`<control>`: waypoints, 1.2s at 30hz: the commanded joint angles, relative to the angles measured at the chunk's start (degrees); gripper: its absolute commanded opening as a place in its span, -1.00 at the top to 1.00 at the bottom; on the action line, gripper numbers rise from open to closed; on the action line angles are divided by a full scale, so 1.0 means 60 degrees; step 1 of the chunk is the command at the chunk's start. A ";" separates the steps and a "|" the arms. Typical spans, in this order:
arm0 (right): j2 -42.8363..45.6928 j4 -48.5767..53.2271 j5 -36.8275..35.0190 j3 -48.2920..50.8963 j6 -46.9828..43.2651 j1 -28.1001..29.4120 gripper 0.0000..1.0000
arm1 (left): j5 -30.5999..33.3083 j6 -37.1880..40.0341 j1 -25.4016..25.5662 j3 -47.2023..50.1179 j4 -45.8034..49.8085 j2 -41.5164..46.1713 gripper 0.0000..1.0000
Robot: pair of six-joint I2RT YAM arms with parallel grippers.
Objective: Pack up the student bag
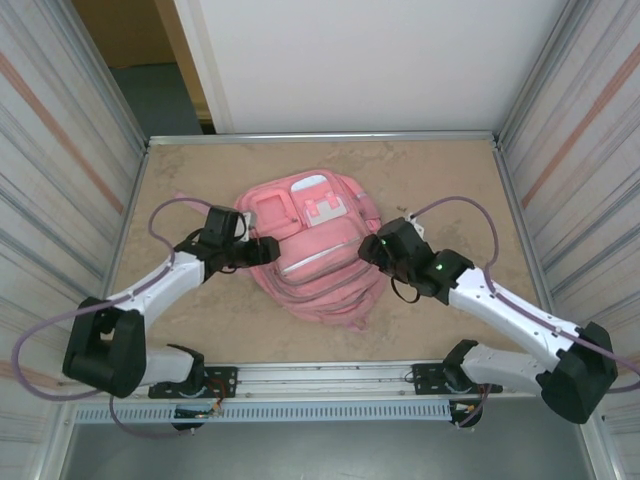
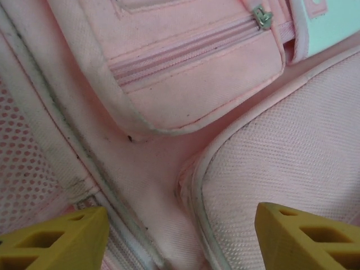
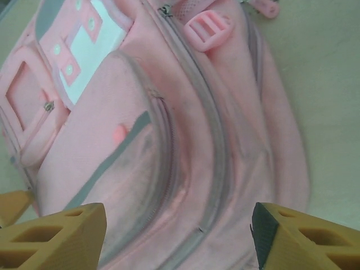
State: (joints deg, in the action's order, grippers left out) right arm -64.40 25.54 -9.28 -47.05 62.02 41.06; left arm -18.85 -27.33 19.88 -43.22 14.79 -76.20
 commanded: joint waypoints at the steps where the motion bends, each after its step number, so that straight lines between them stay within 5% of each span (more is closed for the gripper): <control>1: -0.0364 -0.0880 0.1360 0.0277 -0.0182 -0.0390 -0.33 | -0.0793 -0.0266 -0.0017 -0.0370 0.0046 -0.0141 -0.36; 9: -0.1150 -0.1727 0.1720 0.0343 -0.0397 -0.0526 -0.05 | -0.2054 -0.0207 -0.0003 -0.0477 -0.0327 -0.0716 -0.02; 16: -0.2258 -0.2269 0.1967 0.0013 -0.0964 -0.0516 0.37 | -0.1787 -0.0585 0.0113 0.0034 -0.0575 -0.0492 0.23; 23: -0.3564 -0.3097 0.2154 -0.0652 -0.2341 -0.0609 0.60 | -0.1385 -0.0132 0.0023 -0.0118 0.0713 0.0029 0.85; 30: -0.5539 -0.4236 0.4095 -0.1997 -0.3378 -0.1525 0.63 | -0.2421 -0.1046 -0.0207 0.1041 -0.0345 0.0929 0.98; 36: -0.6471 -0.3774 0.5049 -0.3276 -0.3777 -0.2108 0.57 | -0.2180 -0.1872 -0.0207 0.1189 -0.0626 0.1022 0.88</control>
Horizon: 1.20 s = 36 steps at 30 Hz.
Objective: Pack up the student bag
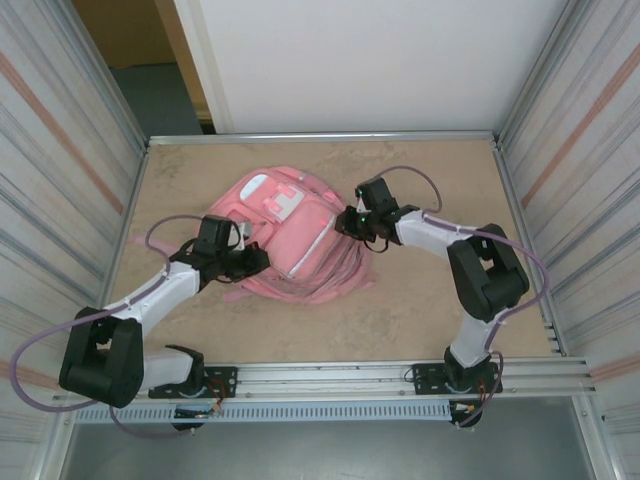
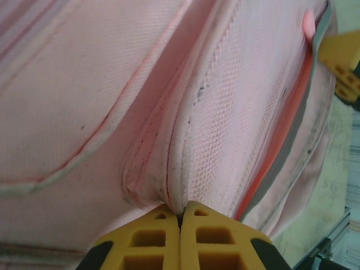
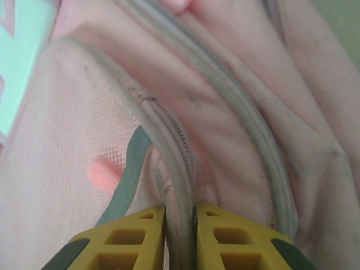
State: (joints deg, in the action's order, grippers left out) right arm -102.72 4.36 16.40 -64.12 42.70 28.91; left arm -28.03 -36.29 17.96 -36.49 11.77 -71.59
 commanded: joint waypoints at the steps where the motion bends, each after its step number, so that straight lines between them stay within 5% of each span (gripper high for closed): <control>1: 0.0060 -0.0008 0.0592 -0.0472 -0.0734 -0.0086 0.48 | -0.0588 -0.0445 0.0115 -0.0014 -0.0031 0.0237 0.78; 3: 0.0473 0.0720 0.0249 -0.0534 -0.1110 -0.0080 0.29 | -0.0415 -0.0681 0.0116 -0.0089 0.0123 0.0181 0.42; 5: 0.1146 0.1391 -0.0245 -0.0354 -0.1492 -0.0032 0.20 | -0.0547 -0.0885 0.0113 -0.0021 0.0030 0.0139 0.39; 12: 0.3643 0.3617 -0.2294 0.0864 -0.0318 0.1052 0.05 | -0.0908 -0.1525 0.0124 0.0168 -0.0451 -0.0079 0.63; 16: 0.4084 0.3345 -0.3229 0.1518 0.2240 0.3157 -0.04 | -0.1088 -0.1718 0.0113 0.0055 -0.0415 -0.0113 0.80; 23: 0.2501 0.2600 -0.5860 0.0065 0.3529 0.5921 -0.03 | -0.1409 -0.2998 0.0169 0.0192 -0.0458 0.0351 1.00; 36: -0.0058 0.3522 -0.6533 -0.1785 0.6677 0.6653 -0.01 | -0.1929 -0.5304 0.0286 0.0750 -0.1910 0.1475 1.00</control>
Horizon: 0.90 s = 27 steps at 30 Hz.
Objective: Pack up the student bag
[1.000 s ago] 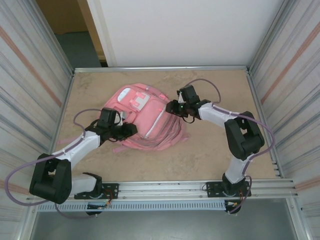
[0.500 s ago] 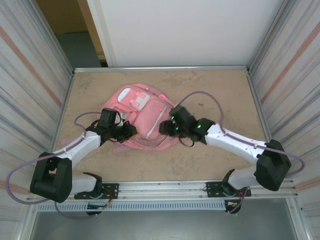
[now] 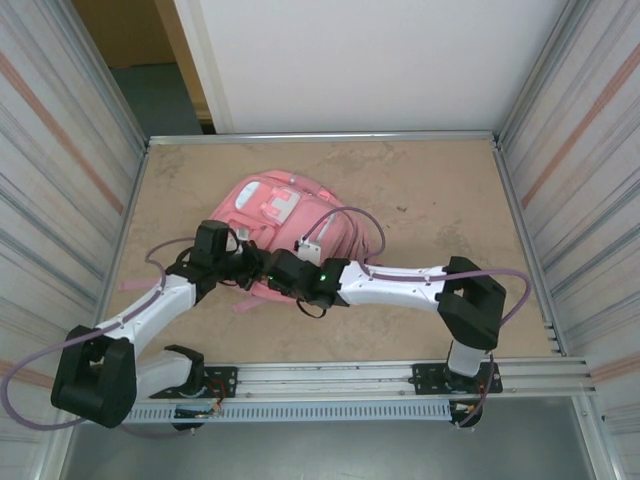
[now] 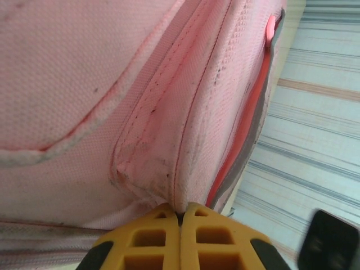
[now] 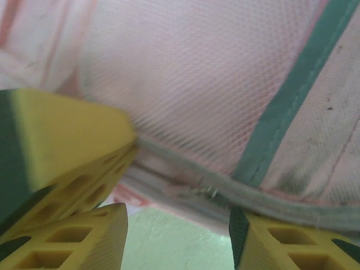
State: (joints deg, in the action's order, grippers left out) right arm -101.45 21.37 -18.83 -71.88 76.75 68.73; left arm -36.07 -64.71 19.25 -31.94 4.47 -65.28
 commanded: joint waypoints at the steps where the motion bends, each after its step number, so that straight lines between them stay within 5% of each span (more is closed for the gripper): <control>1: -0.0378 0.1131 -0.0813 -0.0675 0.1226 0.0015 0.00 | -0.0537 -0.0575 0.0074 -0.0005 -0.0633 0.0475 1.00; 7: -0.0872 0.2293 -0.1672 -0.1018 0.2003 0.0090 0.08 | -0.0494 -0.0716 0.0056 0.0200 -0.0910 0.0483 1.00; 16: -0.0791 0.3057 -0.2337 -0.1339 0.1974 0.0130 0.47 | -0.0636 -0.0792 0.0052 0.0373 -0.1449 0.0075 1.00; 27: 0.0111 0.3091 -0.2024 -0.0540 0.1859 0.0048 0.73 | -0.0610 -0.0264 -0.0235 0.0270 -0.1145 -0.0086 1.00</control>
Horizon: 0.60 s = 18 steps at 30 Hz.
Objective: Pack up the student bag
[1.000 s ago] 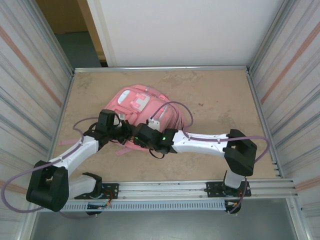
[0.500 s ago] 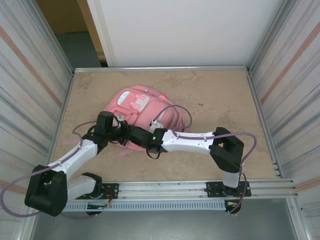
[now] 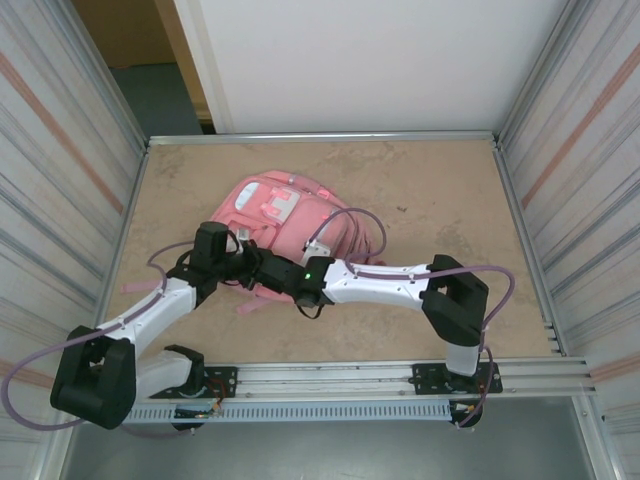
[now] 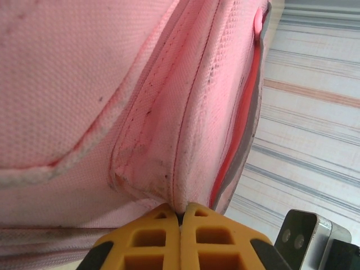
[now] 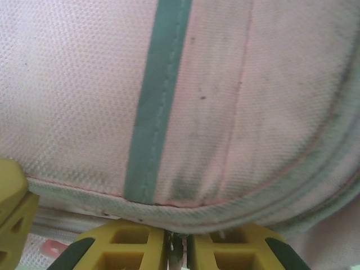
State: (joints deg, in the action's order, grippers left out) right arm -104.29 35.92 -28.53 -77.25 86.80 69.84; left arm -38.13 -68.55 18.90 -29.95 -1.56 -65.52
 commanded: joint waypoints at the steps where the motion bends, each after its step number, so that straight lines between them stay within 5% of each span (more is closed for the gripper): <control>1: 0.0749 0.0559 -0.0337 0.0521 0.0066 -0.0155 0.75 | -0.0191 0.0482 -0.0226 -0.0054 -0.0085 -0.0087 1.00; 8: 0.1985 -0.1181 0.0345 0.2223 -0.1881 -0.0487 0.99 | -0.0559 0.0852 -0.0658 -0.0126 -0.0215 -0.0725 1.00; 18: 0.3040 -0.1678 0.2174 0.3371 -0.5788 -0.1494 1.00 | -0.0386 0.2119 -0.1260 -0.0742 0.0720 -0.1104 1.00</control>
State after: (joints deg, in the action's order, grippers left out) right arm -88.71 22.90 -17.98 -59.07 63.64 62.78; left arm -44.82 -60.84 14.02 -32.01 0.84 -71.09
